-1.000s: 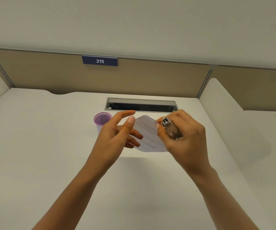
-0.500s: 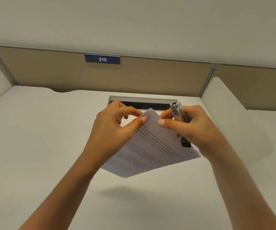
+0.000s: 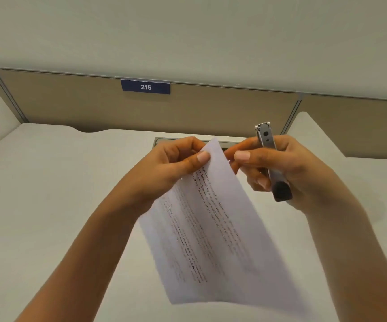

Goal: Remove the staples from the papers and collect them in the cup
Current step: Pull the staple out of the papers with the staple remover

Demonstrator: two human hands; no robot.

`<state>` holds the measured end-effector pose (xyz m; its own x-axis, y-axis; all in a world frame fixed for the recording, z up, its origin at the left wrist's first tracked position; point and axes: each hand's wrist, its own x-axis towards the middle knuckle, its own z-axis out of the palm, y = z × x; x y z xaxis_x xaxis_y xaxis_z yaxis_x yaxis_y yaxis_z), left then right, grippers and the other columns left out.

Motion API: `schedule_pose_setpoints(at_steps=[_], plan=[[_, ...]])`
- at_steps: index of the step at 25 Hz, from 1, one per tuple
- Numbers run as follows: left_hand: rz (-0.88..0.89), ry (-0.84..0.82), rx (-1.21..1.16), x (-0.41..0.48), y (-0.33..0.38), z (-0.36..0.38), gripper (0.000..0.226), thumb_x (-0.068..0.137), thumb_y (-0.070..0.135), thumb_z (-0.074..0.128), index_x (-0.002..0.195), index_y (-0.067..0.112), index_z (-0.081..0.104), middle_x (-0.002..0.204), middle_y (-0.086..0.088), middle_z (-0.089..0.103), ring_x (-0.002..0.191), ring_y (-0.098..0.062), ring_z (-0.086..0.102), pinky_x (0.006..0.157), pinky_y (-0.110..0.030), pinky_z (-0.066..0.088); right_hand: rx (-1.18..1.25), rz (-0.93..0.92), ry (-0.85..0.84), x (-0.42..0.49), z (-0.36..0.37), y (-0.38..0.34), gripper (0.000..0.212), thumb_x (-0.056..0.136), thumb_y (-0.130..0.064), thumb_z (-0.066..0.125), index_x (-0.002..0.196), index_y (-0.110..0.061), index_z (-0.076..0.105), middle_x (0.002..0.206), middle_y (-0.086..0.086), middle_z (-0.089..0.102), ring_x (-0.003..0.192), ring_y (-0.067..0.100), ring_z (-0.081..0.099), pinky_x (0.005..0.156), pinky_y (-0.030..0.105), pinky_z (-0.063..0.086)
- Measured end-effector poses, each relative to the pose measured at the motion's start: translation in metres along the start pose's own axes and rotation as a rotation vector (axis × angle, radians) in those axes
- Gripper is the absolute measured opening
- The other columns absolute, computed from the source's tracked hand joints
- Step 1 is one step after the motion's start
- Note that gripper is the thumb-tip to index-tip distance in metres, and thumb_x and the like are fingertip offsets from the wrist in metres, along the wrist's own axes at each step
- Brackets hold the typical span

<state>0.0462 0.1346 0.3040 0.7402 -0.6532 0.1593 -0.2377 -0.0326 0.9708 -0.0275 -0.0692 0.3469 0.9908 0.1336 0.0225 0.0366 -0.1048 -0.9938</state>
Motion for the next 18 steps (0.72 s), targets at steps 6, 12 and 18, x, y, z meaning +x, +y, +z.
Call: schedule_pose_setpoints(at_steps=[6,12,18], plan=[[0.002,-0.363,-0.416,0.015,-0.023,-0.001,0.031,0.089,0.028,0.059,0.106,0.002,0.055,0.078,0.007,0.062,0.075,-0.011,0.059,0.098,-0.042,0.046,-0.068,-0.056,0.094,0.009,0.016,0.012,0.034,0.074,-0.03,0.071,0.104,-0.014,0.074,0.064,-0.005,0.065,0.048,0.006,0.051,0.048,0.019,0.043],[-0.092,-0.407,-0.595,0.021,-0.031,0.013,0.022,0.084,0.026,0.05,0.081,0.018,0.07,0.066,0.004,0.061,0.063,-0.01,0.059,0.092,-0.039,0.054,-0.107,-0.06,0.149,0.015,0.025,0.016,0.019,0.071,-0.033,0.069,0.083,-0.02,0.074,0.059,-0.011,0.067,0.051,0.003,0.061,0.049,0.013,0.047],[-0.132,-0.258,-0.402,0.016,-0.022,0.002,0.025,0.094,0.017,0.051,0.108,0.025,0.071,0.077,0.011,0.073,0.067,-0.003,0.069,0.058,-0.015,0.053,-0.113,-0.02,0.241,0.019,0.019,0.017,0.007,0.08,-0.021,0.072,0.073,-0.02,0.073,0.054,-0.008,0.063,0.049,0.004,0.057,0.051,0.016,0.05]])
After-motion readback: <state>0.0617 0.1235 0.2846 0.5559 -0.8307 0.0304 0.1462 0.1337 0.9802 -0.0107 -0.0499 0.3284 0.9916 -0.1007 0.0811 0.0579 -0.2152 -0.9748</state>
